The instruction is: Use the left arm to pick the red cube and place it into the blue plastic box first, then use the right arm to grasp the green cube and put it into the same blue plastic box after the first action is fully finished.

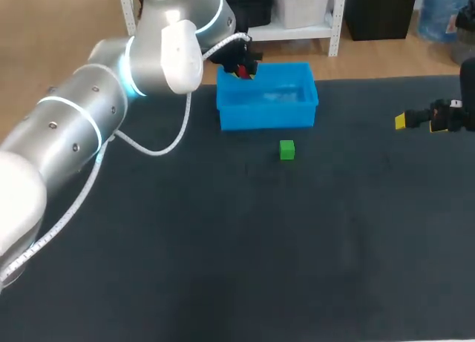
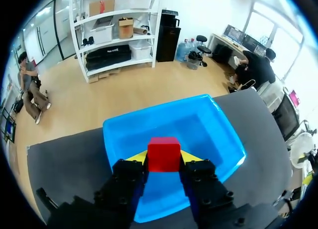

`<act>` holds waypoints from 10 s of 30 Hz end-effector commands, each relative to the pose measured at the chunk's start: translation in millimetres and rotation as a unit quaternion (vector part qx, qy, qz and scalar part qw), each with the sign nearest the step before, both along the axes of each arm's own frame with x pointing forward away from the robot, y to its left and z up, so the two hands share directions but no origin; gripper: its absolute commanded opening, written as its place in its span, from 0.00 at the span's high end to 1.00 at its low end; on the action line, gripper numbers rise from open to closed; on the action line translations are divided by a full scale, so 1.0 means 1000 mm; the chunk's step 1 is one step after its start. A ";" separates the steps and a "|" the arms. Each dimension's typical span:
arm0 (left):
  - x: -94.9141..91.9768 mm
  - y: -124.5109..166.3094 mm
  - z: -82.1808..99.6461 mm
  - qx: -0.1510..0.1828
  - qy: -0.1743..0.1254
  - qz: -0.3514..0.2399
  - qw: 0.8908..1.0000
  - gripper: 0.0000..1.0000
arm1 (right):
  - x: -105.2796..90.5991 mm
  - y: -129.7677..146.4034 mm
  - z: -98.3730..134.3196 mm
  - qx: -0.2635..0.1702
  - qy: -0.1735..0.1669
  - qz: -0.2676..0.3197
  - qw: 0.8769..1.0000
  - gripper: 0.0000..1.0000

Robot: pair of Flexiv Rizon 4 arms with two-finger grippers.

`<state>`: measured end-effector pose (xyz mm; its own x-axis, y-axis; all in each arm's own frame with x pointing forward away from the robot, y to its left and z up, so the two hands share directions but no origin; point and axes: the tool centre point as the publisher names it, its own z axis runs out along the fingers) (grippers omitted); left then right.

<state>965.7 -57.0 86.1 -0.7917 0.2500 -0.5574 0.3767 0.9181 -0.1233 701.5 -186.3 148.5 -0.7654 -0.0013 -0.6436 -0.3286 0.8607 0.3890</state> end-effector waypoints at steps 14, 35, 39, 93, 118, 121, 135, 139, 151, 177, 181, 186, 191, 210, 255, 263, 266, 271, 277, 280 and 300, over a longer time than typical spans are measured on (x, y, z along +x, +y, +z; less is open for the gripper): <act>0.026 -0.009 0.004 0.038 0.077 -0.019 0.996 0.00 | 0.000 0.000 0.000 0.000 0.000 0.000 1.000 0.00; 0.010 0.005 0.030 0.037 0.053 -0.044 0.997 0.00 | 0.000 0.000 0.000 0.000 0.000 0.000 1.000 0.00; 0.003 0.012 0.035 0.035 0.047 -0.051 0.997 0.00 | 0.000 0.000 0.000 0.000 0.000 0.000 1.000 0.00; -0.131 0.096 0.093 -0.033 -0.008 -0.187 0.982 0.00 | 0.000 0.000 0.000 0.000 0.000 0.000 1.000 0.00; -0.180 0.118 0.098 -0.090 -0.004 -0.234 0.968 0.00 | 0.000 0.000 0.000 0.000 0.000 0.000 1.000 0.00; -0.184 0.121 0.096 -0.091 -0.002 -0.235 0.968 0.00 | 0.000 0.000 0.000 0.000 0.000 0.000 1.000 0.00; -0.198 0.136 0.086 -0.089 0.011 -0.223 0.971 0.00 | 0.000 0.000 0.000 0.000 0.000 0.000 1.000 0.00; -0.202 0.136 0.086 -0.093 0.011 -0.221 0.971 0.00 | 0.000 0.000 0.000 0.000 0.000 0.000 1.000 0.00; -0.212 0.141 0.081 -0.090 0.015 -0.215 0.972 0.00 | 0.000 0.000 0.000 0.000 0.000 0.000 1.000 0.00; -0.212 0.144 0.080 -0.087 0.014 -0.214 0.973 0.00 | 0.000 0.000 0.000 0.000 0.000 0.000 1.000 0.00; -0.212 0.144 0.080 -0.087 0.014 -0.214 0.973 0.00 | 0.000 0.006 0.000 -0.005 -0.001 0.001 1.000 0.00; -0.212 0.144 0.080 -0.087 0.014 -0.214 0.973 0.00 | 0.002 0.027 0.001 -0.022 0.010 -0.023 0.999 0.00; -0.212 0.144 0.080 -0.087 0.014 -0.214 0.973 0.00 | 0.003 0.044 0.007 -0.039 0.015 -0.036 0.998 0.00; -0.212 0.144 0.080 -0.087 0.014 -0.214 0.973 0.00 | 0.006 0.076 0.010 -0.098 0.063 -0.043 0.992 0.00; -0.212 0.144 0.080 -0.087 0.014 -0.214 0.973 0.00 | 0.042 0.165 0.009 -0.186 0.152 -0.007 0.971 0.00; -0.212 0.144 0.080 -0.087 0.014 -0.214 0.973 0.00 | 0.047 0.173 0.008 -0.201 0.173 -0.015 0.964 0.00; -0.212 0.144 0.080 -0.087 0.014 -0.214 0.973 0.00 | 0.049 0.176 0.007 -0.206 0.182 -0.020 0.961 0.00; -0.212 0.144 0.080 -0.087 0.014 -0.214 0.973 0.00 | 0.052 0.179 0.006 -0.207 0.199 -0.027 0.957 0.00; -0.212 0.144 0.080 -0.087 0.014 -0.214 0.973 0.00 | 0.055 0.185 0.003 -0.207 0.221 -0.029 0.953 0.00; -0.212 0.144 0.080 -0.087 0.014 -0.214 0.973 0.00 | 0.056 0.187 0.001 -0.205 0.228 -0.032 0.951 0.00; -0.212 0.144 0.080 -0.087 0.014 -0.214 0.973 0.00 | 0.069 0.203 -0.012 -0.230 0.290 -0.038 0.928 0.00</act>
<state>754.4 85.9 166.6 -0.6543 0.4651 -0.5963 0.7118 0.6451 -0.2779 762.3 9.9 136.5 -0.9876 -0.1027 -0.1186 -0.1124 0.9906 0.0775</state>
